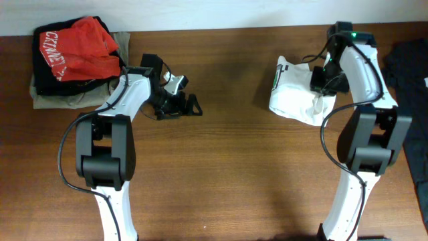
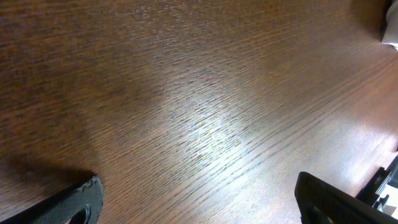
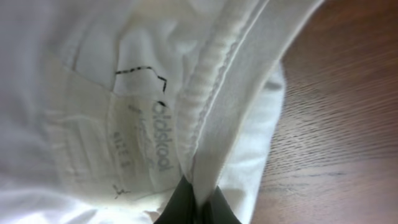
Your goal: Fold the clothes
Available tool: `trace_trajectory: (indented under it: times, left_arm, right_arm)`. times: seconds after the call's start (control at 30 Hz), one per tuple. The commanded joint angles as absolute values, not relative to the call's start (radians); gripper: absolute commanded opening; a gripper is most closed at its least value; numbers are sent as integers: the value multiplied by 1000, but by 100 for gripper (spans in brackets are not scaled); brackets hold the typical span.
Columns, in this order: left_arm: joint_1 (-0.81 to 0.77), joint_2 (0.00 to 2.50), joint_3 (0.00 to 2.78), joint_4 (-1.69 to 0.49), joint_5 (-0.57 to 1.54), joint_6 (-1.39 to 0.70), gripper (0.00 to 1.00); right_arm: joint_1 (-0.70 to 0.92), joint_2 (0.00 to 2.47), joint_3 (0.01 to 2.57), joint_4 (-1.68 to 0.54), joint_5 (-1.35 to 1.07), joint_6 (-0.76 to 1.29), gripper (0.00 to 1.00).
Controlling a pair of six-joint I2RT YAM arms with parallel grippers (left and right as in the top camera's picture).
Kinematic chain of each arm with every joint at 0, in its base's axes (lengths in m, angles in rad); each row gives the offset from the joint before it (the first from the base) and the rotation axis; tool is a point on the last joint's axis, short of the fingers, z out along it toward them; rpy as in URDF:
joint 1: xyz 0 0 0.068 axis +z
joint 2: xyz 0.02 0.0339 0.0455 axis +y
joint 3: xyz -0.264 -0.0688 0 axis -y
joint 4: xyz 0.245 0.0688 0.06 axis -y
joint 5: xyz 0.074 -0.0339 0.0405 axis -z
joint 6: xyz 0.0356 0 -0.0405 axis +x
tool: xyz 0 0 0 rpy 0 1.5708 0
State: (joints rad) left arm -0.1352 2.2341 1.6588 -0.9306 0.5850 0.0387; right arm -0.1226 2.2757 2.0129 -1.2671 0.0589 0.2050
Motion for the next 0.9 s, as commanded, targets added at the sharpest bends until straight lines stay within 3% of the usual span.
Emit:
trace_trajectory:
  times: [0.0, 0.3, 0.4, 0.47, 0.5, 0.7, 0.87]
  left_arm:
    - [-128, 2290, 1624, -937, 447, 57, 99]
    - [-128, 2290, 1624, -933, 447, 58, 99]
    - [-128, 2290, 1624, -933, 447, 58, 99]
    - [-128, 2290, 1624, -933, 447, 57, 99]
    - [-128, 2290, 1624, -933, 447, 57, 99]
    - [-128, 2290, 1624, -929, 448, 57, 99]
    - [-128, 2290, 1624, -929, 447, 57, 99]
  right_arm:
    - [-121, 2286, 1996, -1282, 183, 271, 4]
    - [-127, 2282, 1997, -1332, 340, 329, 4]
    - [-135, 2286, 1996, -1321, 366, 331, 25]
    - [-150, 2287, 1996, -1323, 367, 331, 55]
    - [-155, 2286, 1996, -1332, 369, 352, 58]
    - [-179, 2283, 2112, -1476, 377, 422, 45]
    - [-178, 2283, 2402, -1625, 321, 408, 55]
